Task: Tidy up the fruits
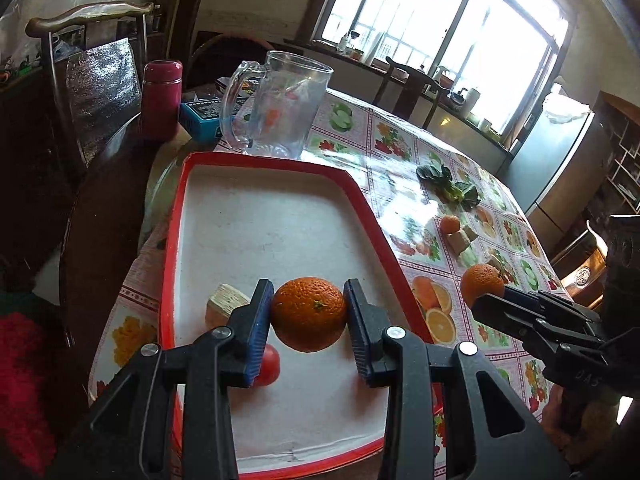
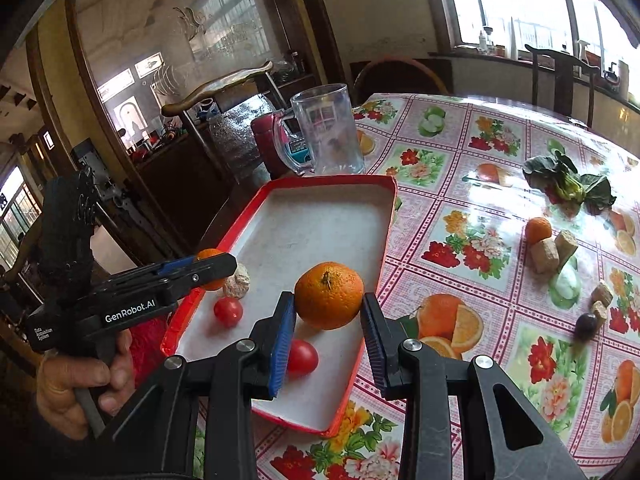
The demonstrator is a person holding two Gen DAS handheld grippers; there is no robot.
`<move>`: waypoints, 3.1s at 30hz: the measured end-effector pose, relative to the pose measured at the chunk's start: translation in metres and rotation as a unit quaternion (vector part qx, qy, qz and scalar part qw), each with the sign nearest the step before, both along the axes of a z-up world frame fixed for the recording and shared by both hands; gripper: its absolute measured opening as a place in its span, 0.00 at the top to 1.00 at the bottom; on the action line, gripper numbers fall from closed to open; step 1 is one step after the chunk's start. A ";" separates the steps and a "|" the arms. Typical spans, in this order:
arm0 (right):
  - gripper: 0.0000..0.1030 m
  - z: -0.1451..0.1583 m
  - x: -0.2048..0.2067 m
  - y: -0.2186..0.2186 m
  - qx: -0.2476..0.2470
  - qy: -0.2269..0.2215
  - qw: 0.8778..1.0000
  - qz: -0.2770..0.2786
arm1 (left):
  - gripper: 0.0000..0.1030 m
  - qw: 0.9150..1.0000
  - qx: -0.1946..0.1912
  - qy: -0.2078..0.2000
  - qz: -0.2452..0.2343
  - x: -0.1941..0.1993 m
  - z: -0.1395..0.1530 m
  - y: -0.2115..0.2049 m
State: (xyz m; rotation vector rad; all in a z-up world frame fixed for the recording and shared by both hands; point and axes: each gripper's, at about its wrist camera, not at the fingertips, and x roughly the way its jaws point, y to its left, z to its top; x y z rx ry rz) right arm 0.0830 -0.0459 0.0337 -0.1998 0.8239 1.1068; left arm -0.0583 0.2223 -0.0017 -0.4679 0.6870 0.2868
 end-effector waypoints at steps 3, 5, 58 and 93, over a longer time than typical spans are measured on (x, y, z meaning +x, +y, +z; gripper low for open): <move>0.67 -0.006 0.005 0.016 -0.006 0.015 1.000 0.005 | 0.67 1.000 -0.001 0.006 0.006 0.002 -0.003 0.010; 0.67 -0.011 0.007 0.026 -0.013 0.018 1.000 0.007 | 0.67 1.000 0.000 0.012 0.010 0.005 -0.004 0.016; 0.50 -0.010 0.026 -0.012 -0.021 0.006 0.999 -0.027 | 0.47 0.996 0.022 0.087 0.028 0.030 -0.008 0.019; 0.50 -0.026 0.119 -0.179 -0.029 0.012 0.981 -0.192 | 0.47 0.989 0.040 0.076 -0.117 0.108 0.010 -0.126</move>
